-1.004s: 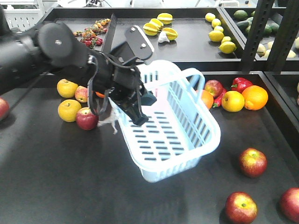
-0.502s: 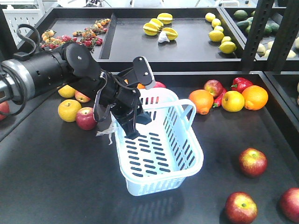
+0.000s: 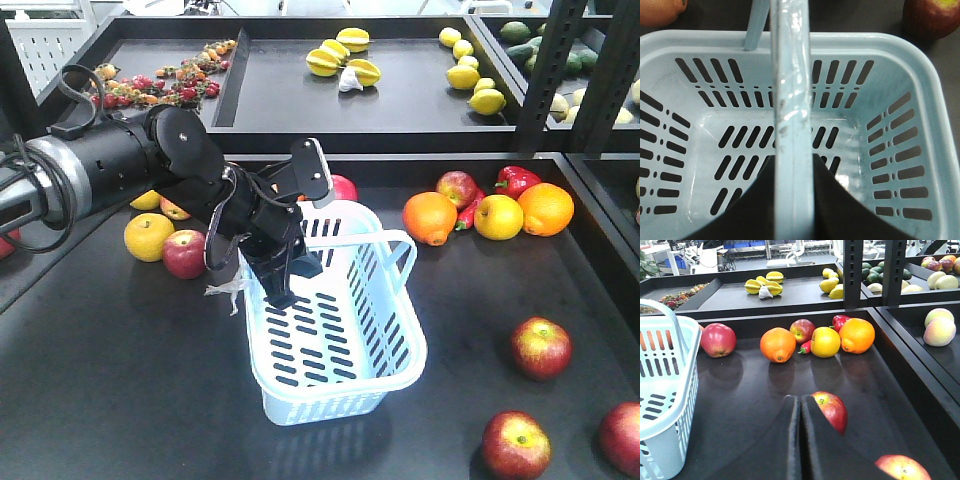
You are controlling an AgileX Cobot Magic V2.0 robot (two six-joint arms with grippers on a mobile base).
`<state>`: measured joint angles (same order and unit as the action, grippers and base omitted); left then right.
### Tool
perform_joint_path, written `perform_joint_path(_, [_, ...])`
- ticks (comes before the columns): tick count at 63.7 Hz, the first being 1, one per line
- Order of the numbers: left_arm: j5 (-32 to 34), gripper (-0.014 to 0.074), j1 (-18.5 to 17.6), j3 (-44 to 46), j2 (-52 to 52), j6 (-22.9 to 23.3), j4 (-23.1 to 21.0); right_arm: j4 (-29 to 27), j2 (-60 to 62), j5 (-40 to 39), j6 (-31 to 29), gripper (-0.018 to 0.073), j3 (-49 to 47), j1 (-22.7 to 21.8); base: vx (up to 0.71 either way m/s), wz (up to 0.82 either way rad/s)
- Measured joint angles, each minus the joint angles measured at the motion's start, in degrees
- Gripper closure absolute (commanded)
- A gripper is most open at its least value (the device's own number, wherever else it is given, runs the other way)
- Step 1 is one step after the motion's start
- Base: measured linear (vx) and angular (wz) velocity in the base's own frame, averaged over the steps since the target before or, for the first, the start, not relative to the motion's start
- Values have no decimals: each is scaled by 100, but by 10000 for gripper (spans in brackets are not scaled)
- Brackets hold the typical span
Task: Pick three apples into basket with both arms
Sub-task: 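Lower the light-blue basket onto the table with the left gripper, then open the left gripper and lift it off the basket handle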
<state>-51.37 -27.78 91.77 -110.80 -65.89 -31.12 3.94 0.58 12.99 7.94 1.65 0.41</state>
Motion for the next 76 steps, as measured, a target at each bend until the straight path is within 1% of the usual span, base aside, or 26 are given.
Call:
perform_joint_path(4, [0, 494, 0, 2, 0, 0, 0, 0, 0, 0, 0, 563, 0, 0, 0, 0])
perform_joint_path(11, [-7, 377, 0, 7, 0, 0, 0, 0, 0, 0, 0, 563, 0, 0, 0, 0])
perform_joint_path(21, [-45, 172, 5, 14, 0, 13, 0, 0, 0, 0, 0, 563, 0, 0, 0, 0])
perform_joint_path(26, [-86, 92, 5, 14, 0, 48, -6, 0, 0, 0, 0, 563, 0, 0, 0, 0])
perform_joint_path(31, [-99, 52, 5, 14, 0, 160, -6, 0, 0, 0, 0, 563, 0, 0, 0, 0])
perform_joint_path(36, [-107, 48, 5, 14, 6, 290, 9, 0, 0, 0, 0, 563, 0, 0, 0, 0])
perform_joint_path(44, [-195, 71, 5, 14, 91, 532, 229, 0, 0, 0, 0, 563, 0, 0, 0, 0])
perform_joint_path(47, [-247, 91, 5, 14, 194, 649, 342, 0, 0, 0, 0, 563, 0, 0, 0, 0])
perform_joint_path(52, [-286, 148, 5, 14, 420, 892, 578, 0, 0, 0, 0, 563, 0, 0, 0, 0])
perform_joint_path(57, [-327, 232, 5, 14, 722, 1257, 799, 0, 0, 0, 0, 563, 0, 0, 0, 0])
perform_joint_path(60, [-372, 303, 5, 14, 944, 1540, 956, 0, 0, 0, 0, 563, 0, 0, 0, 0])
perform_joint_path(65, [-532, 460, 5, 14, 1374, 2103, 1289, 0, 0, 0, 0, 563, 0, 0, 0, 0])
perform_joint_path(70, [-823, 597, 5, 14, 1742, 2615, 1679, 0, 0, 0, 0, 563, 0, 0, 0, 0])
perform_joint_path(74, [-1136, 606, 5, 14, 2069, 3000, 1973, 0, 0, 0, 0, 563, 0, 0, 0, 0])
perform_joint_path(76, [-1247, 605, 5, 9, 2196, 3156, 2052, 0, 0, 0, 0, 563, 0, 0, 0, 0])
